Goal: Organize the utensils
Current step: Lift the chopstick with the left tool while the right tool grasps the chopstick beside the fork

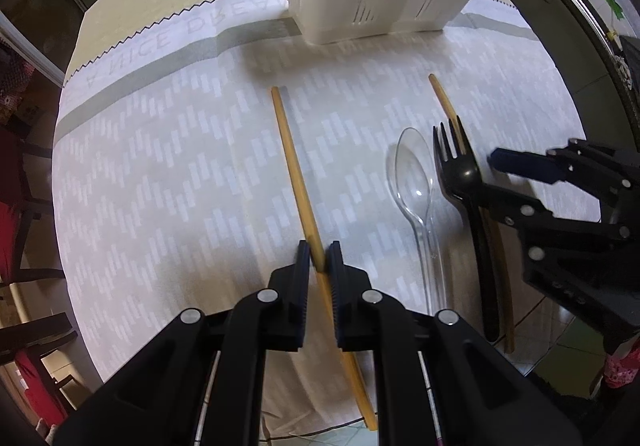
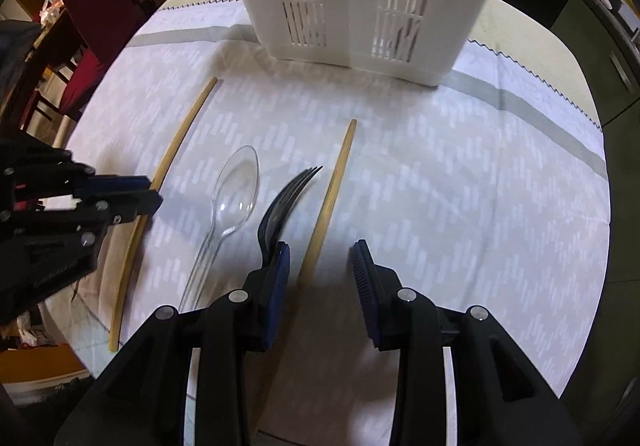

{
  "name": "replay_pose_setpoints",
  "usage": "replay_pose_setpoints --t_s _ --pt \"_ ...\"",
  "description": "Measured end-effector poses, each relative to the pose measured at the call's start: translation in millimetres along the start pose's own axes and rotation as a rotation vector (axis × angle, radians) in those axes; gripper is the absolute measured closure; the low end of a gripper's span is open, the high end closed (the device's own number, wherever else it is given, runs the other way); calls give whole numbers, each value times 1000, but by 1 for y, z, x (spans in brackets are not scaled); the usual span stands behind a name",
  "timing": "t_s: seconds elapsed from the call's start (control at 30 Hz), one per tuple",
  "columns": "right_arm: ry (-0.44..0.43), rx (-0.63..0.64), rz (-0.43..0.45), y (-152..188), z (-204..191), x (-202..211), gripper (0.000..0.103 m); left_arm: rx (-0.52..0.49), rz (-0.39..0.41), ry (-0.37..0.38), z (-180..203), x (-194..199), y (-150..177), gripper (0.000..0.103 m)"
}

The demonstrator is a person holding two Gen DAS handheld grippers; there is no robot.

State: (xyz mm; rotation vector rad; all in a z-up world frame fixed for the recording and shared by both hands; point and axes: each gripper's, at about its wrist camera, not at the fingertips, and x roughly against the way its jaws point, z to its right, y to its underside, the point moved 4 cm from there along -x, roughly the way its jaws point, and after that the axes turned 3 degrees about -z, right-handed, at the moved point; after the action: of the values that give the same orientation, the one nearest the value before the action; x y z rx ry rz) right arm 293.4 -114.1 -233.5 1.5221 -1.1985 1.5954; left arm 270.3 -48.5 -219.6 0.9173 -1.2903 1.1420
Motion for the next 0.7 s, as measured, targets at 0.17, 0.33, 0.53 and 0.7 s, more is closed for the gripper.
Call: replay_pose_setpoints --t_s 0.17,0.33,0.53,0.7 --pt "35 -7 0 -15 -1 -5 83 23 -11 14 -3 0 -1 93" --pt "37 9 -18 -21 -3 -7 91 46 -53 29 -8 -3 -12 88" --pt "21 -7 -24 -25 -4 -9 91 27 -82 26 9 -7 -29 52" --pt "13 -8 -6 -15 5 -2 91 64 -53 -33 5 -6 -37 75"
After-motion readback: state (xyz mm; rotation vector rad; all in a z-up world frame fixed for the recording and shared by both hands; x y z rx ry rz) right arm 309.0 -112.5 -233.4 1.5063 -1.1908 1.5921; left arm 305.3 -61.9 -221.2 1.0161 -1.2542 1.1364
